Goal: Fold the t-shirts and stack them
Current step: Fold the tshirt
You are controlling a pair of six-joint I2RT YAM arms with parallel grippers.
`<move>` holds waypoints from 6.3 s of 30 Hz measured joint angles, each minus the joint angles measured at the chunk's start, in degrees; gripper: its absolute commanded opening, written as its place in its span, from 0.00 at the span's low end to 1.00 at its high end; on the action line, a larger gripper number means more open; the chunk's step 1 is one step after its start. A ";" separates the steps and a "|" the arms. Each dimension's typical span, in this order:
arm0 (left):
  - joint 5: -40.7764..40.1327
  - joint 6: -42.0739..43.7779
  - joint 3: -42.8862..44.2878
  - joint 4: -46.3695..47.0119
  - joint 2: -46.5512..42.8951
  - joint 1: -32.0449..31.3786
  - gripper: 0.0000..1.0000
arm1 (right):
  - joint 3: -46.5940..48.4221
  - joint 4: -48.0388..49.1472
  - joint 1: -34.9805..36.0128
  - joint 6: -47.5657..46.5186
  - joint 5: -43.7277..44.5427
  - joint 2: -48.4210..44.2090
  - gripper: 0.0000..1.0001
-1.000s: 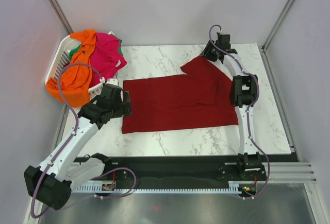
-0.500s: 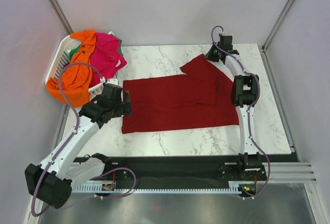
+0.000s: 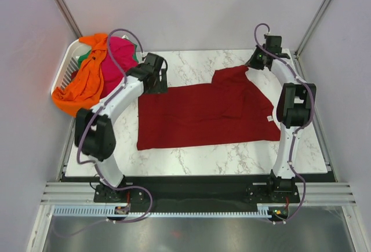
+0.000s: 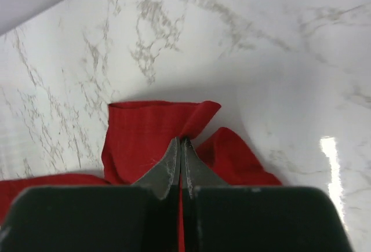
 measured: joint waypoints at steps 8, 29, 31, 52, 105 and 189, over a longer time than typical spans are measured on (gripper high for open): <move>1.22 4.00 18.12 1.38 19.30 1.46 0.87 | -1.31 0.31 -5.22 -0.63 1.95 -0.72 0.00; 1.20 7.08 29.38 0.13 35.71 7.37 0.76 | -1.38 0.57 -11.17 -0.59 0.00 1.44 0.00; 1.68 7.10 31.85 -0.17 38.01 7.98 0.76 | -1.64 0.63 -10.99 -0.59 -0.85 1.46 0.00; 12.66 7.41 39.45 -0.04 42.97 10.01 0.19 | -2.16 1.31 -8.31 -1.18 -4.35 3.21 0.00; 10.23 7.21 3.65 -2.47 7.50 10.19 0.02 | -55.76 2.40 5.14 -3.72 12.09 -69.88 0.00; 34.75 -37.94 -31.45 19.15 -5.14 -31.67 1.00 | 27.02 26.08 4.31 32.46 -26.32 31.04 0.98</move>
